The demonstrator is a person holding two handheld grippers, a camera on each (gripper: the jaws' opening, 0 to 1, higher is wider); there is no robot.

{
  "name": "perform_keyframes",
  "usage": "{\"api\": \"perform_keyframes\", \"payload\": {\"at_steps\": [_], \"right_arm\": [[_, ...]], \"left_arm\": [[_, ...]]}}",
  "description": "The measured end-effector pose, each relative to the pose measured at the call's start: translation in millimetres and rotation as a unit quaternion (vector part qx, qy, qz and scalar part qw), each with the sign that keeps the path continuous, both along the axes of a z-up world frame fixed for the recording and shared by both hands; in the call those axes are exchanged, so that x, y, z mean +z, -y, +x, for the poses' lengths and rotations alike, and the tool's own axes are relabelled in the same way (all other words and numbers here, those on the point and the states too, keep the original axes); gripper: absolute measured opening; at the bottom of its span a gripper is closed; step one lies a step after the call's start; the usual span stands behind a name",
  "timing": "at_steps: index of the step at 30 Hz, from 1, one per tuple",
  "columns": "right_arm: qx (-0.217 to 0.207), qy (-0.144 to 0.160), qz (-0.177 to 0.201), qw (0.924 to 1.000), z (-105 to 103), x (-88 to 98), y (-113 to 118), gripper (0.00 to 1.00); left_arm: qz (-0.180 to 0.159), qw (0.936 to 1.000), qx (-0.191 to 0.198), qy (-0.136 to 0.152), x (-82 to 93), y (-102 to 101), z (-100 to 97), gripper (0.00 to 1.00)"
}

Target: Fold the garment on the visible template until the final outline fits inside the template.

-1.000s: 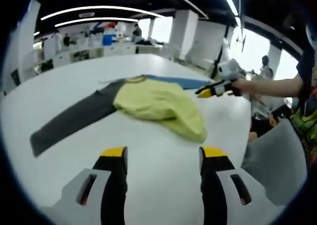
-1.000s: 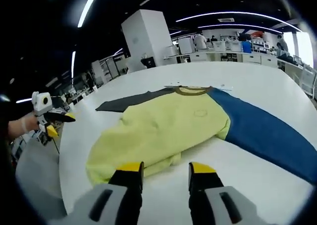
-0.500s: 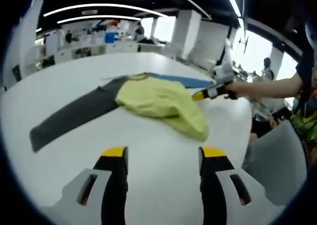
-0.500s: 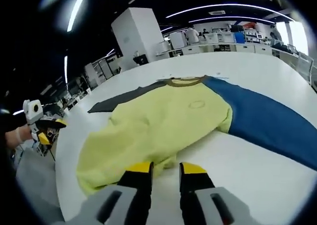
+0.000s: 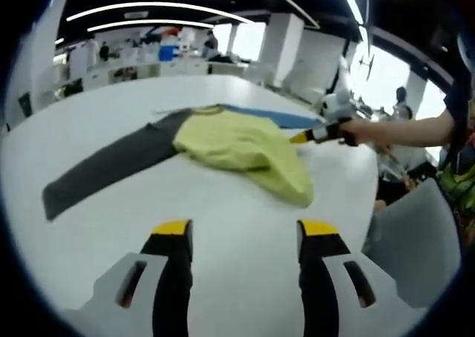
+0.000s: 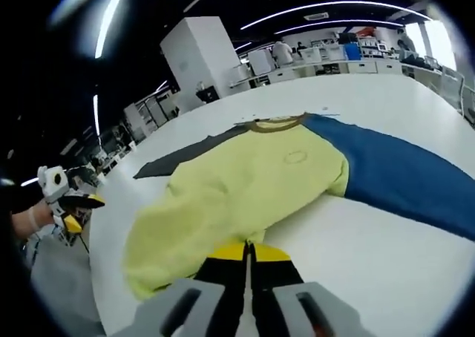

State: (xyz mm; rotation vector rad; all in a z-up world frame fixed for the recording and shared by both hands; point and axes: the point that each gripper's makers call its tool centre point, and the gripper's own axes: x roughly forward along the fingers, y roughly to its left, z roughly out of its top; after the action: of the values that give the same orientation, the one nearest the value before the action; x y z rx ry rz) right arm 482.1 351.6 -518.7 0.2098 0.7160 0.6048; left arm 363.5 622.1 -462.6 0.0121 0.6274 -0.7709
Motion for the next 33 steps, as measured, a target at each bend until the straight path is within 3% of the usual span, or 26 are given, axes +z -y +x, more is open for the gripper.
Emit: {"api": "perform_keyframes", "payload": {"at_steps": [4, 13, 23, 29, 33], "right_arm": [[-0.014, 0.004, 0.021, 0.9997, 0, 18.1, -1, 0.0], [0.016, 0.039, 0.021, 0.9989, 16, 61.4, -42, 0.0], [0.05, 0.015, -0.042, 0.9978, 53, 37.7, -92, 0.0], [0.055, 0.002, -0.064, 0.9964, 72, 16.7, -104, 0.0], [0.06, -0.007, -0.071, 0.9956, 74, 5.5, -108, 0.0]], "left_arm": [[0.0, 1.0, 0.001, -0.003, -3.1, -1, -1.1, 0.53], [-0.003, 1.0, 0.003, 0.0, -1.7, 0, -0.2, 0.52], [-0.013, 0.9998, 0.016, -0.001, -3.0, 0, 2.8, 0.51], [-0.018, 0.9995, 0.025, -0.003, -3.7, -1, 2.6, 0.5], [-0.016, 0.9994, 0.029, -0.005, -5.5, -5, 3.4, 0.5]]}}
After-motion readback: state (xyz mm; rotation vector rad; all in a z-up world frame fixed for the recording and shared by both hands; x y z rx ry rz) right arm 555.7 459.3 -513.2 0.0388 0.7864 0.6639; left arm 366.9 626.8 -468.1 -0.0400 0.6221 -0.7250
